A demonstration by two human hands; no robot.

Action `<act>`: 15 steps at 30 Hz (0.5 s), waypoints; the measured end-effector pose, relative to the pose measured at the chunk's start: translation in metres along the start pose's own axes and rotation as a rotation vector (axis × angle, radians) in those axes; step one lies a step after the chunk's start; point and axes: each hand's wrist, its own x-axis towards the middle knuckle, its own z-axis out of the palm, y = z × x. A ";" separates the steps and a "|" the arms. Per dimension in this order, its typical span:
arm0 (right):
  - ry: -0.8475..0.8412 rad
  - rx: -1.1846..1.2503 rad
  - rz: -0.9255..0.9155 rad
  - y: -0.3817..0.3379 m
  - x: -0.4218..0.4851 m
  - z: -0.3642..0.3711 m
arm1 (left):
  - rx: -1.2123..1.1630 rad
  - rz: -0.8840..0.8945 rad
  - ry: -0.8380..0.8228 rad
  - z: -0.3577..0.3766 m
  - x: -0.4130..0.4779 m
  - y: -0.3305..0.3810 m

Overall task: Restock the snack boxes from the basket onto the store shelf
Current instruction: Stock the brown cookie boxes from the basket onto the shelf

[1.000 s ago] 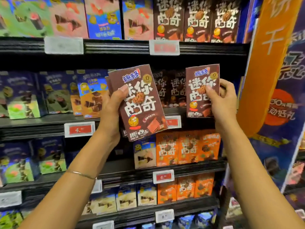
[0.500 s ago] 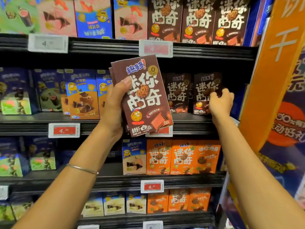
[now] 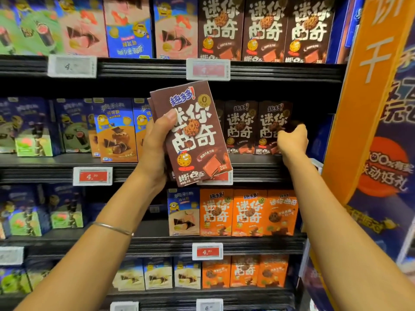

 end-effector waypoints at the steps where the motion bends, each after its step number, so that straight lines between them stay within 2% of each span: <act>1: -0.011 -0.001 0.008 -0.003 -0.003 -0.002 | 0.003 0.000 0.000 0.000 -0.001 0.000; 4: 0.052 -0.035 -0.053 -0.017 -0.023 -0.008 | 0.003 0.009 -0.002 -0.001 -0.001 0.001; 6: 0.031 0.072 -0.178 -0.032 -0.050 -0.015 | 0.022 0.015 0.002 -0.001 -0.001 -0.001; 8: -0.182 0.239 -0.279 -0.052 -0.082 -0.022 | 0.029 0.014 0.029 0.001 -0.002 -0.001; 10: -0.505 0.363 -0.292 -0.074 -0.114 -0.028 | 0.022 0.011 0.041 0.005 -0.003 0.000; 12: -0.749 0.423 -0.279 -0.090 -0.138 -0.030 | 0.038 0.014 0.033 0.008 -0.003 0.000; 13: -0.810 0.447 -0.277 -0.094 -0.148 -0.028 | 0.050 0.017 0.032 0.009 -0.003 -0.001; 15: -0.804 0.452 -0.302 -0.094 -0.163 -0.022 | 0.069 0.008 0.048 0.009 -0.001 -0.002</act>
